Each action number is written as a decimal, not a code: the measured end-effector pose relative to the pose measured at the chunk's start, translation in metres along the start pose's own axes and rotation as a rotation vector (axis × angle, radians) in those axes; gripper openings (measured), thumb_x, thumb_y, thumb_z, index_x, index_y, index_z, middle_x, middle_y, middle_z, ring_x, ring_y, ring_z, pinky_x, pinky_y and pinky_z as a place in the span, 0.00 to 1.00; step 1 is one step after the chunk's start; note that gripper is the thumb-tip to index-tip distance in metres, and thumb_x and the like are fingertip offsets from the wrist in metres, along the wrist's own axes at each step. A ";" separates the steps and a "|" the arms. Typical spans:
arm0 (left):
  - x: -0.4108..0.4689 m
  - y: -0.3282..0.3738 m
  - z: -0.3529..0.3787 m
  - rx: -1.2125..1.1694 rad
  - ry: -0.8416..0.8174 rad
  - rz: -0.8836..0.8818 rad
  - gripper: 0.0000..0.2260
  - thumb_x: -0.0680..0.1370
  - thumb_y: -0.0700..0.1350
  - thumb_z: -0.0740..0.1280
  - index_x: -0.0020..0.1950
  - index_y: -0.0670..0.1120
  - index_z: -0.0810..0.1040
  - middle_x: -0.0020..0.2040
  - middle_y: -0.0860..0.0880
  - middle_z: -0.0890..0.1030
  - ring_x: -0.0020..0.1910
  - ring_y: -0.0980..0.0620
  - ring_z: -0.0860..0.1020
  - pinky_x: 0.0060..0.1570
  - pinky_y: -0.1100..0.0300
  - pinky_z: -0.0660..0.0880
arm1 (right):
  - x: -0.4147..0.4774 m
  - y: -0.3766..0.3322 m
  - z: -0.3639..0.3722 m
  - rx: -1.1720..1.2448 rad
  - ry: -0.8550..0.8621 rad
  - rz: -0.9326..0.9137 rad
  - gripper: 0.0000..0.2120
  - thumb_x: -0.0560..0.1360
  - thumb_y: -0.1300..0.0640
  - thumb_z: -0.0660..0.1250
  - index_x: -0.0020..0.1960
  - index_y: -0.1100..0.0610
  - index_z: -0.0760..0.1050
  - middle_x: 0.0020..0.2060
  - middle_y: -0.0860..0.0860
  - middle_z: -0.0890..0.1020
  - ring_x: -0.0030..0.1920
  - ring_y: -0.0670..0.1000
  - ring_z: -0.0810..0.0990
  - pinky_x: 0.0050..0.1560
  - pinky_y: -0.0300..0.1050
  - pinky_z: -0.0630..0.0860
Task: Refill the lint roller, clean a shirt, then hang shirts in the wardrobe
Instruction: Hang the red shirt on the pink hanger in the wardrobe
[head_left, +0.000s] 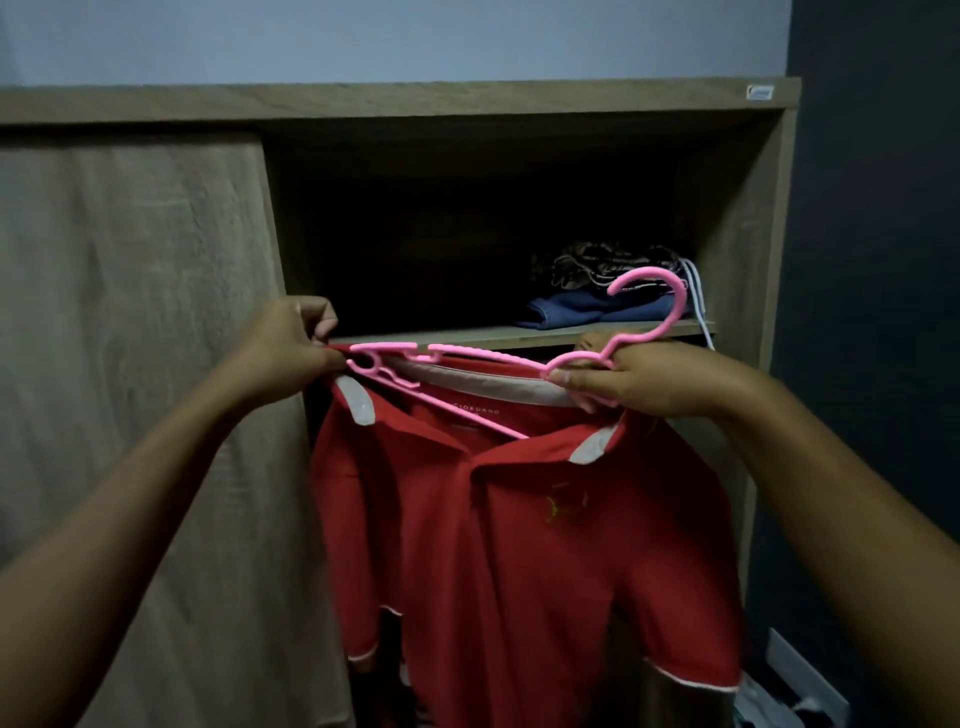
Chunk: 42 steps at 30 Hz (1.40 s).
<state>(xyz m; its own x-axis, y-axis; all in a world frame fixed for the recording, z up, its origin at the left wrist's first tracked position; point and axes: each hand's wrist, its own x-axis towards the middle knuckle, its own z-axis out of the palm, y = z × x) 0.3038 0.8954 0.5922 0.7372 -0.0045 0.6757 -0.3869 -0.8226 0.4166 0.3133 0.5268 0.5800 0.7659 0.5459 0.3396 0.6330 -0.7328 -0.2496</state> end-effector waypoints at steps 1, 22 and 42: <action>0.000 -0.001 0.001 -0.041 0.000 -0.014 0.20 0.68 0.30 0.73 0.33 0.47 0.65 0.27 0.49 0.69 0.29 0.53 0.67 0.33 0.57 0.66 | -0.001 -0.001 -0.003 -0.009 -0.017 0.009 0.30 0.74 0.27 0.55 0.38 0.51 0.79 0.31 0.51 0.77 0.30 0.45 0.73 0.37 0.47 0.71; -0.024 0.072 0.031 -0.135 -0.047 0.229 0.13 0.67 0.40 0.67 0.30 0.48 0.63 0.26 0.53 0.66 0.27 0.56 0.64 0.29 0.59 0.64 | 0.027 -0.029 0.036 0.156 0.033 -0.125 0.17 0.75 0.36 0.66 0.43 0.50 0.83 0.40 0.46 0.83 0.43 0.46 0.81 0.49 0.51 0.78; -0.047 0.032 0.039 0.047 -0.440 0.254 0.18 0.78 0.63 0.65 0.42 0.50 0.80 0.37 0.49 0.82 0.37 0.55 0.80 0.38 0.51 0.76 | 0.028 -0.043 0.023 0.071 0.048 -0.191 0.16 0.75 0.39 0.68 0.40 0.52 0.79 0.38 0.48 0.79 0.34 0.44 0.76 0.37 0.44 0.73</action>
<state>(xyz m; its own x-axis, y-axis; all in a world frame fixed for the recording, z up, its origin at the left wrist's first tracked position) 0.2784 0.8468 0.5498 0.7906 -0.4380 0.4279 -0.5661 -0.7893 0.2380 0.3100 0.5825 0.5791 0.6262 0.6511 0.4289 0.7737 -0.5867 -0.2390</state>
